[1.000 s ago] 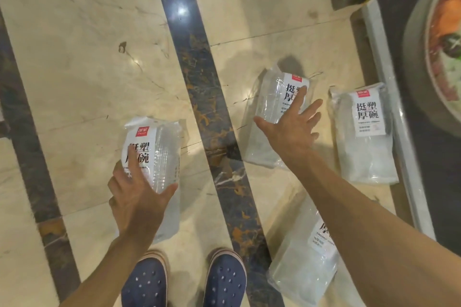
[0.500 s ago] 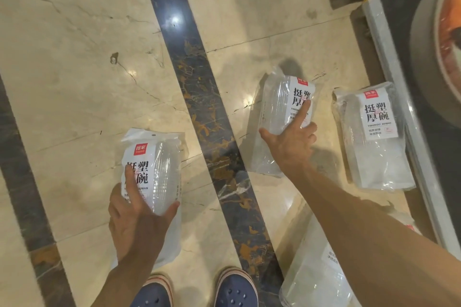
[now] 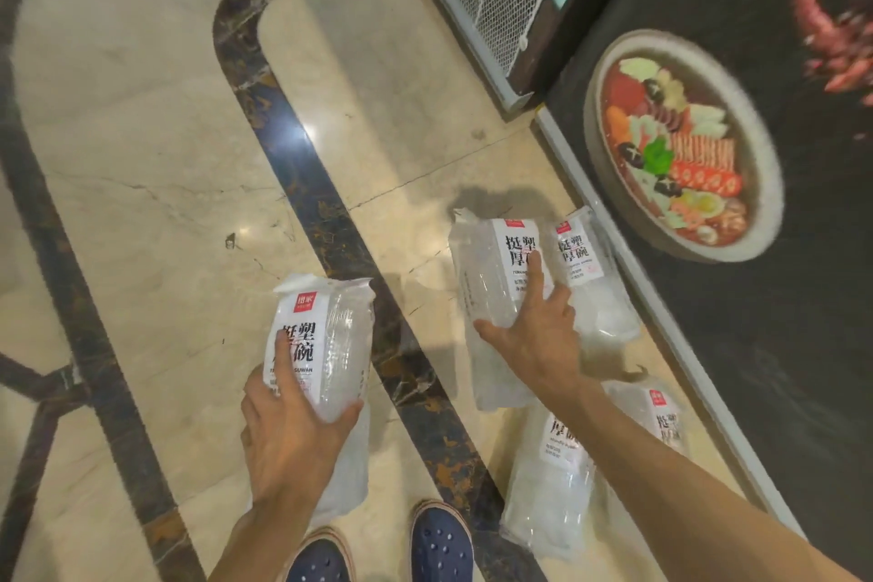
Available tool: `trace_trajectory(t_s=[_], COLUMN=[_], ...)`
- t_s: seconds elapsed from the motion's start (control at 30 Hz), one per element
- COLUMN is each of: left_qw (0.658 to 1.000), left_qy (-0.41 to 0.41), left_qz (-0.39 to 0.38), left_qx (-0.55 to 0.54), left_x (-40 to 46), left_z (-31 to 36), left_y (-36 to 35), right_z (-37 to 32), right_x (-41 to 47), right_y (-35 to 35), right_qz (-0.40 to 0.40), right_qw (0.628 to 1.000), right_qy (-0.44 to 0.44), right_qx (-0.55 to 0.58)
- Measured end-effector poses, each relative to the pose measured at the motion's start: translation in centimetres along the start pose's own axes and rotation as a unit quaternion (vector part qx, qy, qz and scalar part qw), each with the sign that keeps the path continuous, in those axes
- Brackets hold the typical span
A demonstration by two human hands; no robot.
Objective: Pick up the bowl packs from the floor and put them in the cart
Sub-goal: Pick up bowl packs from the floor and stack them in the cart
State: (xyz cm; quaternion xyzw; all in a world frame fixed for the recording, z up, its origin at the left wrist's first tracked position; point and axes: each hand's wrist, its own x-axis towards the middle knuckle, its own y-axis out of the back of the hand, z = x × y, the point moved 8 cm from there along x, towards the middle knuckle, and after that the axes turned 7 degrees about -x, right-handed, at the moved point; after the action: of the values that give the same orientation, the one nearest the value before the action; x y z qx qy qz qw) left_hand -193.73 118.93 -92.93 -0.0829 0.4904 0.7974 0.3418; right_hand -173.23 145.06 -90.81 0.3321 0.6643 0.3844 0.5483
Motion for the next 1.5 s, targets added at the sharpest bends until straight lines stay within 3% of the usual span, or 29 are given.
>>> trace_trajectory(t_s=[0.07,0.1,0.17,0.2,0.27,0.3,0.43,0.57,0.73,1.07,1.5], left_qw=[0.999,0.999,0.997,0.996,0.990,0.991,0.978,0.955,0.905,0.761,0.560], left_qy=[-0.041,-0.039,-0.075,-0.078,-0.123,-0.126,-0.188,-0.275,-0.392,-0.578,-0.697], left_qz=[-0.014,-0.019,-0.034,-0.031,-0.056,-0.046,-0.084,-0.105,-0.140,-0.262,-0.411], left_qx=[-0.001,0.002,-0.008,-0.016,-0.028,-0.018,0.020,0.044,0.089,0.134,0.178], left_x=[-3.3,-4.1,-8.3,-9.0,-14.4,-14.5,-24.5,-32.2,-43.7,-72.1,-118.7], left_z=[6.8,6.5,13.7,13.4,21.3,21.7,31.0,39.2,47.1,53.0,44.0], left_y=[3.8,4.1,8.0,8.3,12.4,13.0,20.1,25.1,28.3,22.8,5.8], right_z=[1.7,1.4,3.8,3.5,6.1,5.8,11.4,16.4,24.7,41.7,65.6], right_x=[-4.2,-5.2,-9.8,-10.5,-15.7,-15.9,-27.4,-36.9,-50.8,-79.9,-117.4], right_y=[7.5,7.0,15.0,14.5,23.1,23.6,35.9,45.3,51.9,50.9,38.1], right_qz=[0.020,0.013,0.026,0.023,0.044,0.055,0.106,0.163,0.231,0.304,0.334], right_qw=[0.999,1.000,0.998,0.998,0.995,0.994,0.984,0.969,0.939,0.834,0.654], right_qy=[-0.014,0.002,-0.023,-0.006,-0.029,-0.022,-0.083,-0.121,-0.178,-0.395,-0.616], right_qx=[0.022,0.026,0.054,0.065,0.090,0.089,0.114,0.142,0.183,0.236,0.285])
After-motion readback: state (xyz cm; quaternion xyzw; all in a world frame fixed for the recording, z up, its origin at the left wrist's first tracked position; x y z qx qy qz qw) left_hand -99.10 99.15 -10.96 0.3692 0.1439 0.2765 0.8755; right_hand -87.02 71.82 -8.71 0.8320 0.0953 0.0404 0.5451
